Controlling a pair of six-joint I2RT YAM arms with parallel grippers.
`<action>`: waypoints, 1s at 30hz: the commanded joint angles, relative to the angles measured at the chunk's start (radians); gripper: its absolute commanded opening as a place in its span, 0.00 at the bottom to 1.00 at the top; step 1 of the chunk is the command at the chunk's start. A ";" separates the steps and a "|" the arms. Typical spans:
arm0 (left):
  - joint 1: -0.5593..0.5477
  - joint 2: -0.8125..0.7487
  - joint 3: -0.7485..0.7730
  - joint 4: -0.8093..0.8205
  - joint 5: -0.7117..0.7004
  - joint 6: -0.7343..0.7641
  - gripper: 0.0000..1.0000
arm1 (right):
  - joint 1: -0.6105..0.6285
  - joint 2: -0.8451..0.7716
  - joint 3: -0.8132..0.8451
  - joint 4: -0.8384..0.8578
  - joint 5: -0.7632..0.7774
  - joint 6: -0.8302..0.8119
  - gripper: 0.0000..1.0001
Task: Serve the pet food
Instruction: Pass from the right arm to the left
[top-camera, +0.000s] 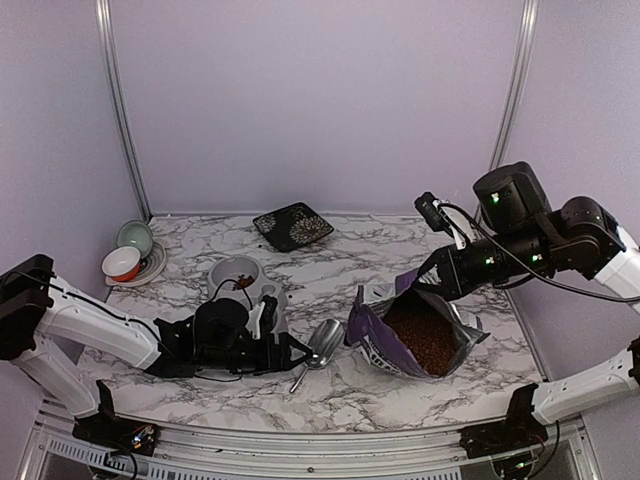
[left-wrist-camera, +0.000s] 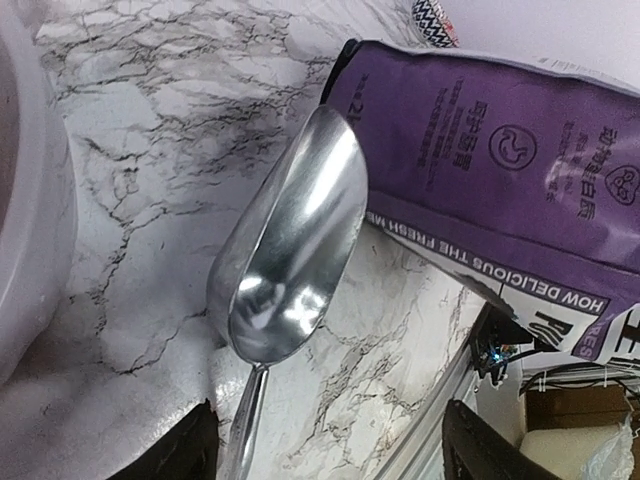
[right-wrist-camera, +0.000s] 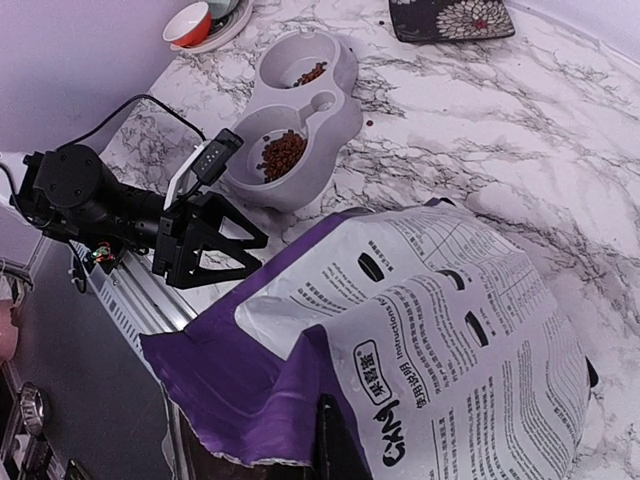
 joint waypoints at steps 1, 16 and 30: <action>-0.006 -0.059 0.079 -0.108 0.001 0.159 0.78 | 0.004 -0.080 0.088 0.140 0.015 -0.031 0.00; -0.008 -0.277 0.403 -0.537 0.105 0.892 0.78 | 0.003 -0.049 0.051 0.193 -0.023 -0.208 0.00; -0.010 -0.319 0.408 -0.430 0.382 1.320 0.70 | 0.002 -0.074 -0.006 0.213 -0.045 -0.204 0.00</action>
